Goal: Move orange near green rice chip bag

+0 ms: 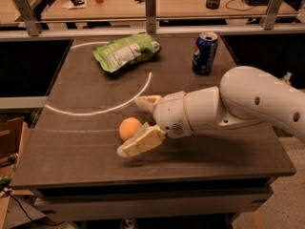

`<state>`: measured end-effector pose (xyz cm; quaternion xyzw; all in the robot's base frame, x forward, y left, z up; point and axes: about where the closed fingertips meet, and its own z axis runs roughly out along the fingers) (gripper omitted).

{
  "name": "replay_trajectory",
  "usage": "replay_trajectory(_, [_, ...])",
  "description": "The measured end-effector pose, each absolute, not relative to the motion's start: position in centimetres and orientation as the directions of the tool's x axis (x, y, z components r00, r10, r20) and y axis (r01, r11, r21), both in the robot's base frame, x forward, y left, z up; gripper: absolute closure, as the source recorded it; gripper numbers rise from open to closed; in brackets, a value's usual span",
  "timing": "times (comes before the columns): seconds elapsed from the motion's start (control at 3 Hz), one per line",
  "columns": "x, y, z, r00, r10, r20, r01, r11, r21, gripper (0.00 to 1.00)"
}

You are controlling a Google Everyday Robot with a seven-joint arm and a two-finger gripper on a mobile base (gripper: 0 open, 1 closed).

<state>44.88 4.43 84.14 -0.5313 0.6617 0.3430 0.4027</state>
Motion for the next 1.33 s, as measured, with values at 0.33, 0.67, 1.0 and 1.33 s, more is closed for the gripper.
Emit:
replay_trajectory(0.33, [44.9,4.4,84.1,-0.100,-0.422,-0.901,-0.982,0.188,0.021,0.41])
replay_trajectory(0.67, [44.8,4.3,84.0,-0.091,-0.418,-0.904,-0.983,0.180,0.016,0.63])
replay_trajectory(1.0, [44.5,4.2,84.0,-0.084,-0.412,-0.907,-0.985,0.173,0.013,0.87])
replay_trajectory(1.33, [45.7,3.1,84.8,-0.075,-0.426,-0.902,-0.971,0.237,-0.031,1.00])
